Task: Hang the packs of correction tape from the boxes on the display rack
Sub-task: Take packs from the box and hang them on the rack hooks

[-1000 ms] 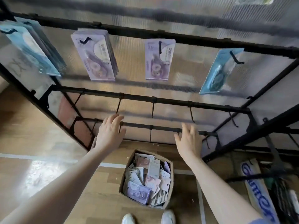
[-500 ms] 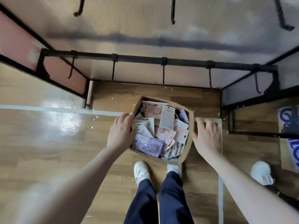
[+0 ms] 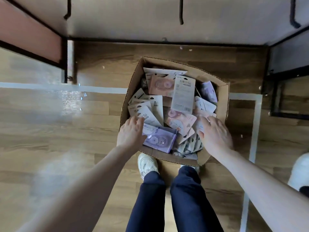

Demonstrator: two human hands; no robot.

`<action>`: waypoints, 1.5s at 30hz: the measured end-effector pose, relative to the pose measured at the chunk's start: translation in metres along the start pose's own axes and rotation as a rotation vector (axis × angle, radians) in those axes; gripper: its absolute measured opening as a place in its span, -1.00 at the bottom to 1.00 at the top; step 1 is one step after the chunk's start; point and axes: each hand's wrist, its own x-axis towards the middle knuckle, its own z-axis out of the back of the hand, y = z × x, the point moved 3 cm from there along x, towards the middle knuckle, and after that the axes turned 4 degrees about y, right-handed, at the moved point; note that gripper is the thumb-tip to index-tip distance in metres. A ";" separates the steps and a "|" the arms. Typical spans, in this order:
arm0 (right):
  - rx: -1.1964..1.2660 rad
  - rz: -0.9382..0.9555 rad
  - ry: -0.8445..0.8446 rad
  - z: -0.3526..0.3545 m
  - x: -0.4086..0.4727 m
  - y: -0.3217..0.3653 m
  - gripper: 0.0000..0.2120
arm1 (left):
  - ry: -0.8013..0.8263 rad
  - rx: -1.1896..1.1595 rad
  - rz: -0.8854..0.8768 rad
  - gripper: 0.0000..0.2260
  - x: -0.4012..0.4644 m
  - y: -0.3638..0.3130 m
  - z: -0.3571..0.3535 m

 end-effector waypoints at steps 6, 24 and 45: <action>0.248 -0.154 0.108 -0.029 0.035 0.001 -0.47 | 0.088 -0.193 0.209 -0.35 0.015 0.014 -0.030; 0.934 -0.528 -0.125 -0.061 0.050 0.012 -0.74 | -0.013 -0.534 0.200 -0.57 0.015 0.027 -0.035; 0.612 -0.232 -0.297 0.083 -0.026 0.019 -0.79 | -0.307 -0.490 0.021 -0.89 -0.062 0.019 0.108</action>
